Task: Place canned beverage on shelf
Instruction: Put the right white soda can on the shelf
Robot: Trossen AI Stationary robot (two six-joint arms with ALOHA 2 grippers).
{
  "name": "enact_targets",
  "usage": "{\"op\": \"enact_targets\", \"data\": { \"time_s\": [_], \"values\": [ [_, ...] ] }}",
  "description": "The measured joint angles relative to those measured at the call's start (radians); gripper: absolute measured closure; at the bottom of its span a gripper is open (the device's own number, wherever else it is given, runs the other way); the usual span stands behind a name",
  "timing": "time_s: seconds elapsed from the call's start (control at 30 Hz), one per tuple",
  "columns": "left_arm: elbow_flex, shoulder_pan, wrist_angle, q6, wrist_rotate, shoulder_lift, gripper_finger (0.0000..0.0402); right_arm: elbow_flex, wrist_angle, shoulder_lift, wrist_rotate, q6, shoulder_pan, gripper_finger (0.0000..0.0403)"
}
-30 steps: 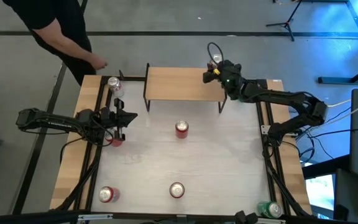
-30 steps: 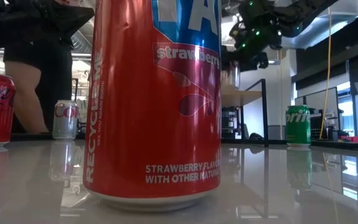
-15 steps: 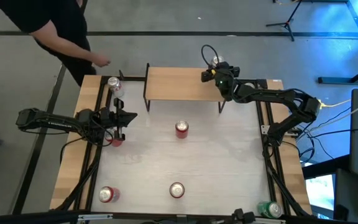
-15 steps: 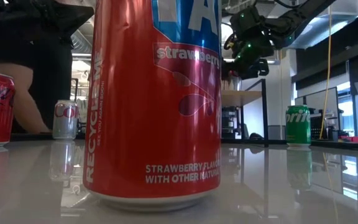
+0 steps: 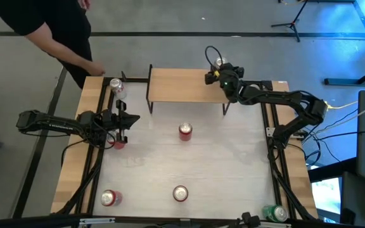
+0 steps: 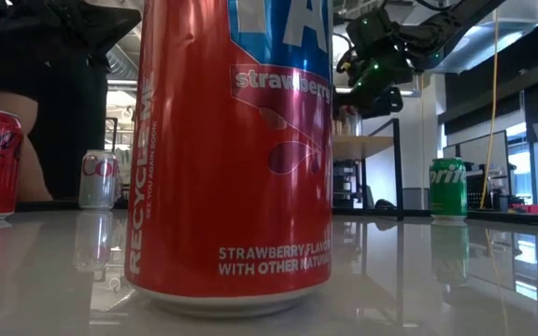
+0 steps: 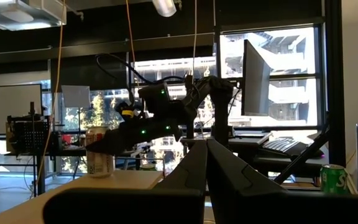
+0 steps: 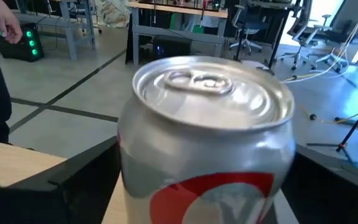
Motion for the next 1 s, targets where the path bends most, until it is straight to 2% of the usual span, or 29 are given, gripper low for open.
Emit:
{"op": "enact_targets", "data": {
  "time_s": [0.3,0.5,0.6,0.77,1.0],
  "values": [
    [0.0,0.0,0.0,0.0,0.0,0.0,0.0399,0.0,0.0,-0.083,-0.054,-0.072,0.0,0.0006],
    [0.0,0.0,0.0,0.0,0.0,0.0,0.0399,0.0,-0.05,-0.179,-0.148,-0.17,0.0,0.0006],
    [0.0,0.0,0.0,0.0,0.0,0.0,0.0399,-0.001,-0.129,-0.255,-0.194,-0.188,0.0,0.0006],
    [0.0,0.0,0.0,0.0,0.0,0.0,0.0399,-0.001,-0.337,-0.393,-0.344,-0.198,0.0,0.0006],
    [0.0,0.0,-0.001,0.0,0.001,0.0,0.0399,-0.001,-0.643,-0.55,-0.539,-0.293,0.0,0.0006]
  ]
}}
